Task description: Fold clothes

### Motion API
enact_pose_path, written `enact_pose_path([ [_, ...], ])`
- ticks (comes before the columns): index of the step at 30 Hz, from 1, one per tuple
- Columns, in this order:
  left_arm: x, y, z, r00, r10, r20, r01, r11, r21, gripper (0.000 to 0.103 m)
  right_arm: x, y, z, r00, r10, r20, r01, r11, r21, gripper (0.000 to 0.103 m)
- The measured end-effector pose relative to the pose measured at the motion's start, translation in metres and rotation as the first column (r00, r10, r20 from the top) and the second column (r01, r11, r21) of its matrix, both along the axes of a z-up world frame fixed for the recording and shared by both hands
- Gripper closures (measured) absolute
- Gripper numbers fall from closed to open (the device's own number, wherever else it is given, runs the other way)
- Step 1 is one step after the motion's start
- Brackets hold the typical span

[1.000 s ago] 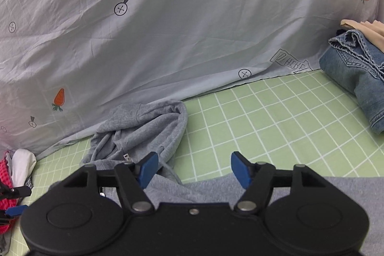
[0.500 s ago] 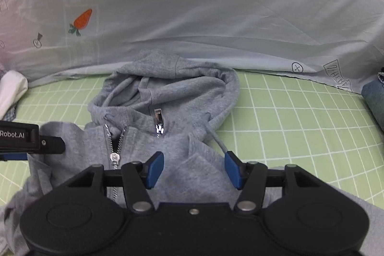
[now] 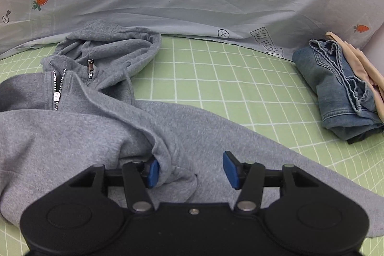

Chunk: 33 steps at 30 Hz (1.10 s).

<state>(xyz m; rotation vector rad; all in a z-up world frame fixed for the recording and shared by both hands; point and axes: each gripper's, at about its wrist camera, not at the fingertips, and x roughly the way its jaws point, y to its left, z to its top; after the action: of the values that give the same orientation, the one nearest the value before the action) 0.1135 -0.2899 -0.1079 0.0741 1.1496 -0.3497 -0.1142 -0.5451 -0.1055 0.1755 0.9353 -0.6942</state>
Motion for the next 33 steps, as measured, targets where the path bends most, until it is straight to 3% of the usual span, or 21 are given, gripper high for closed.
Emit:
enact_pose_path([
  [1, -0.003, 0.001, 0.003, 1.0, -0.004, 0.007, 0.004, 1.0, -0.005, 0.028, -0.001, 0.003, 0.003, 1.0, 0.012, 0.011, -0.012, 1.0, -0.011, 0.056],
  [2, -0.006, 0.001, 0.006, 1.0, -0.011, 0.016, 0.011, 1.0, -0.009, 0.03, -0.002, 0.005, 0.006, 0.999, 0.024, 0.021, -0.024, 0.999, -0.022, 0.07],
  [4, -0.012, 0.003, 0.013, 0.999, -0.035, 0.031, 0.036, 0.999, -0.026, 0.047, -0.004, 0.011, 0.015, 0.997, 0.051, 0.062, -0.049, 0.998, -0.037, 0.091],
  [5, -0.016, 0.005, 0.016, 0.998, -0.044, 0.034, 0.046, 0.998, -0.039, 0.053, -0.007, 0.013, 0.021, 0.995, 0.059, 0.085, -0.055, 0.997, -0.049, 0.095],
  [7, -0.023, 0.008, 0.023, 0.998, -0.05, 0.034, 0.052, 0.997, -0.06, 0.078, -0.014, 0.017, 0.032, 0.99, 0.067, 0.127, -0.057, 0.995, -0.077, 0.097],
  [9, -0.034, 0.013, 0.03, 0.998, -0.054, 0.041, 0.057, 0.996, -0.071, 0.085, -0.025, 0.019, 0.042, 0.985, 0.063, 0.16, -0.049, 0.995, -0.092, 0.098],
  [14, -0.082, 0.023, 0.059, 0.991, -0.092, 0.098, 0.099, 0.993, -0.068, 0.086, -0.068, 0.022, 0.053, 0.98, 0.023, 0.195, -0.016, 0.999, -0.04, 0.098],
  [19, -0.141, 0.059, 0.067, 0.992, -0.094, 0.081, 0.1, 0.991, -0.083, 0.087, -0.123, 0.046, 0.045, 0.989, 0.027, 0.144, -0.027, 1.0, -0.003, 0.097],
  [24, -0.192, 0.095, 0.036, 0.996, -0.086, 0.008, 0.086, 0.994, -0.07, 0.085, -0.167, 0.07, 0.006, 0.997, 0.067, 0.035, -0.069, 0.996, 0.048, 0.093],
  [29, -0.225, 0.106, -0.003, 0.994, -0.08, -0.074, 0.081, 0.997, 0.012, 0.082, -0.184, 0.092, -0.03, 0.985, 0.167, -0.051, -0.165, 0.986, 0.037, 0.081],
  [30, -0.23, 0.107, -0.009, 0.993, -0.081, -0.082, 0.083, 0.996, 0.027, 0.082, -0.188, 0.095, -0.033, 0.981, 0.186, -0.047, -0.185, 0.982, 0.035, 0.082],
  [32, -0.24, 0.112, -0.019, 0.994, -0.074, -0.08, 0.077, 0.997, 0.027, 0.085, -0.196, 0.1, -0.035, 0.978, 0.208, -0.029, -0.207, 0.978, 0.04, 0.1],
  [33, -0.245, 0.116, -0.019, 0.995, -0.066, -0.073, 0.068, 0.997, 0.022, 0.09, -0.202, 0.102, -0.033, 0.978, 0.21, -0.012, -0.209, 0.977, 0.04, 0.1],
])
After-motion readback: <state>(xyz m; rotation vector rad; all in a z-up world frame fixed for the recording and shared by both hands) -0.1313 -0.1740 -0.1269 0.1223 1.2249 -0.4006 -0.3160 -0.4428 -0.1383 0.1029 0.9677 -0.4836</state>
